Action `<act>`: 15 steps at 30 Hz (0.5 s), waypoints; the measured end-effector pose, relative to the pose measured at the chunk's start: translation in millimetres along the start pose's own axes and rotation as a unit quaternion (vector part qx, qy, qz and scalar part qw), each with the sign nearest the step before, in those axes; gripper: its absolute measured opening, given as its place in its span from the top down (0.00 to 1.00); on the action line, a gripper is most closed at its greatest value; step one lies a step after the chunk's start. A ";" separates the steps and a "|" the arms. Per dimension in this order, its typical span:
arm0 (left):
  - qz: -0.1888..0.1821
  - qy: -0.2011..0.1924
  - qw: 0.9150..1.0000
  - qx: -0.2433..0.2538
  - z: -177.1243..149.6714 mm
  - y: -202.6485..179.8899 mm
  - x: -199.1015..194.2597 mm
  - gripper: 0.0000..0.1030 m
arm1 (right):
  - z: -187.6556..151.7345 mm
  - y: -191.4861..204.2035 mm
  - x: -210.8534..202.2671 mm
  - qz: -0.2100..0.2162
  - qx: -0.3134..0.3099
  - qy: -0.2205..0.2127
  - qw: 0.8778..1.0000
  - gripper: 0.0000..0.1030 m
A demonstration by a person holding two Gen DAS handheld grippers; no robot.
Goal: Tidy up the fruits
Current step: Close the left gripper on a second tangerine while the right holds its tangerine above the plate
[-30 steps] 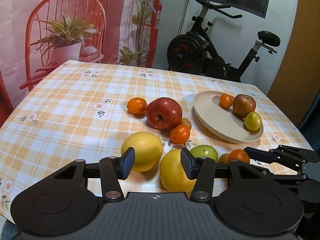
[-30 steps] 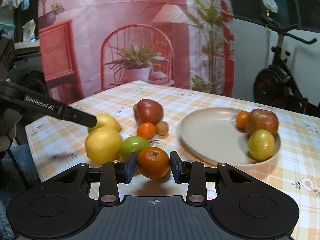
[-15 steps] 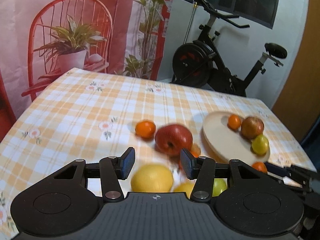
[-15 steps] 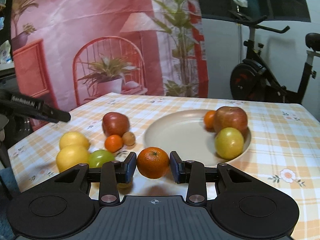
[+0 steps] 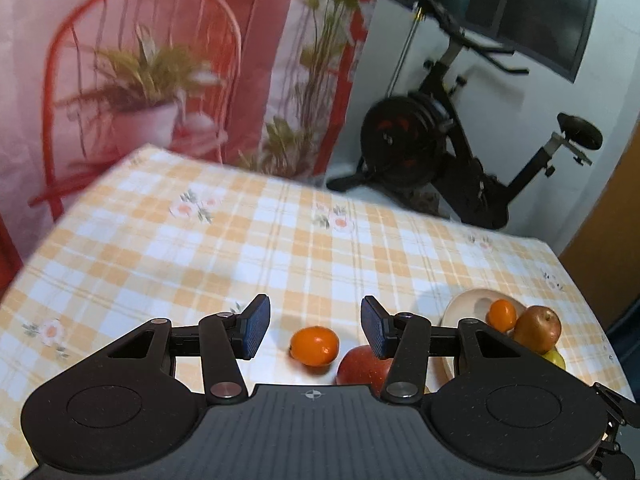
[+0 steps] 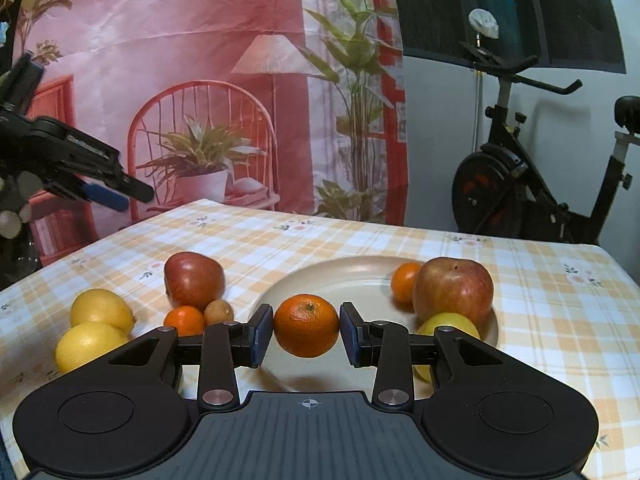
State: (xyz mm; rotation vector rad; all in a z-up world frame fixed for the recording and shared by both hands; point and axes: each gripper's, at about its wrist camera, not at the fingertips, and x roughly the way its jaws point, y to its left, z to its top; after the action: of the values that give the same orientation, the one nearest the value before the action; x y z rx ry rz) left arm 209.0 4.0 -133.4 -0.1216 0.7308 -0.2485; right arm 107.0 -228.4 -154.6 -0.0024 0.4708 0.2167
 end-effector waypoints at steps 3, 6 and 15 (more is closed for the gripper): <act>0.006 0.025 1.000 -0.015 -1.1 3.7 22.9 0.49 | -1.6 -2.6 1.7 0.000 0.007 0.001 1.000 0.67; 0.007 0.047 0.998 -0.042 -3.1 10.6 42.9 0.49 | -1.7 -5.8 0.6 0.003 0.014 -0.002 1.000 0.67; 0.000 0.080 0.993 -0.083 -5.5 17.8 69.1 0.49 | -3.2 -7.8 1.2 0.006 0.018 -0.001 1.000 0.67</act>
State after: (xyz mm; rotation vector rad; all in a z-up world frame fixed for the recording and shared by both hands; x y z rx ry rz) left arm 258.1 2.6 -185.5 -0.2615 0.9100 -0.1986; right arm 108.2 -235.9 -158.3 0.0360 0.4729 0.2203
